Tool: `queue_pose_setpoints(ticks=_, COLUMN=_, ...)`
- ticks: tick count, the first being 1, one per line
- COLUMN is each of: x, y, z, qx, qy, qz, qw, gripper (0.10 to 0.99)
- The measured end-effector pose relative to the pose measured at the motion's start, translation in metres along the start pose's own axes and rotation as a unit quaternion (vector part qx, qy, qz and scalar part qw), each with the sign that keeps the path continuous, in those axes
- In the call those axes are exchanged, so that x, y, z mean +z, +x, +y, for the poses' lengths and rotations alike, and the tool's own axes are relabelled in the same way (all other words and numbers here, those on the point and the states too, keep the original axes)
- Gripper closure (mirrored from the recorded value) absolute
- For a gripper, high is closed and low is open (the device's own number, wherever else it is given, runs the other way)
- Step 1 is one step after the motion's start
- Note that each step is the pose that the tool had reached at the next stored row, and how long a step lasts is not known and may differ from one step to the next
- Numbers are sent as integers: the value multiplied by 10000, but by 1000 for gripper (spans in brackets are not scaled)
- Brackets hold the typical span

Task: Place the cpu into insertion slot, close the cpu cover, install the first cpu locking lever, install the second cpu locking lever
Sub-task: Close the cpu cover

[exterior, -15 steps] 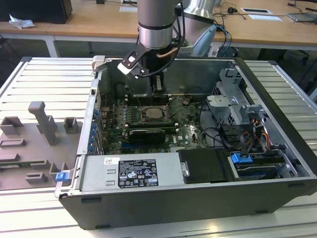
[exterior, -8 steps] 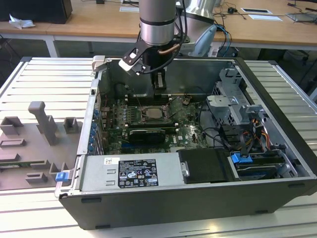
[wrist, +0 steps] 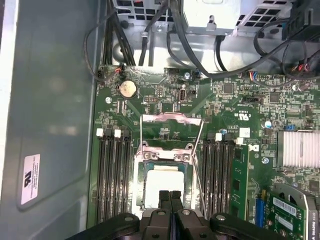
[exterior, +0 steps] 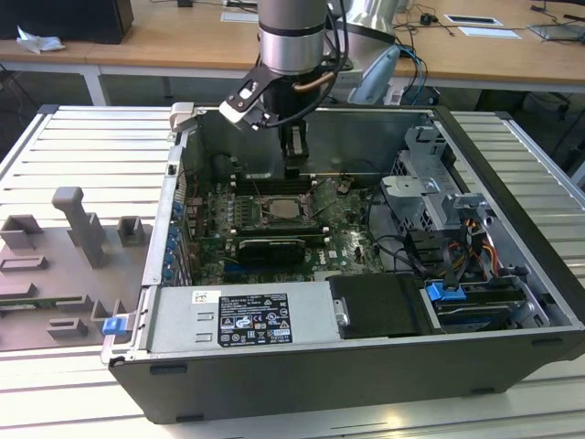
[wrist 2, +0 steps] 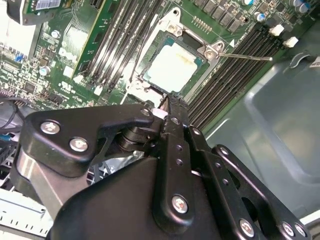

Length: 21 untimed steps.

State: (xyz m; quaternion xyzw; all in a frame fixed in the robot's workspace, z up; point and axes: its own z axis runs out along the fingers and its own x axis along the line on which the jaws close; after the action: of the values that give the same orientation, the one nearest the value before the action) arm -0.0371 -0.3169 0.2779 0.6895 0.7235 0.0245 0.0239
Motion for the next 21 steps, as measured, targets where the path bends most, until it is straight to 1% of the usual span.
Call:
queue_pose_setpoints(ticks=1, x=-1, y=0, z=15, qx=0, qy=0, qz=0, qw=10000, gripper=980)
queue_pose_setpoints(ticks=3, x=2, y=-5, z=95, qx=0, qy=0, qz=0, qw=10000, gripper=980)
queue_pose_setpoints(ticks=5, x=5, y=-7, z=143, qx=0, qy=0, qz=-1, qw=10000, gripper=980)
queue_pose_setpoints(ticks=6, x=9, y=-9, z=191, qx=-1, qy=0, qz=0, qw=10000, gripper=980)
queue_pose_setpoints(ticks=7, x=14, y=-13, z=263, qx=0, qy=1, qz=-1, qw=10000, gripper=980)
queue_pose_setpoints(ticks=8, x=17, y=-16, z=320, qx=0, qy=1, qz=-1, qw=10000, gripper=980)
queue_pose_setpoints(ticks=15, x=29, y=-24, z=486, qx=-1, qy=1, qz=-2, qw=10000, gripper=980)
queue_pose_setpoints(ticks=19, x=35, y=-27, z=565, qx=-1, qy=0, qz=0, qw=10000, gripper=980)
queue_pose_setpoints(ticks=21, x=37, y=-29, z=591, qx=0, qy=0, qz=0, qw=10000, gripper=980)
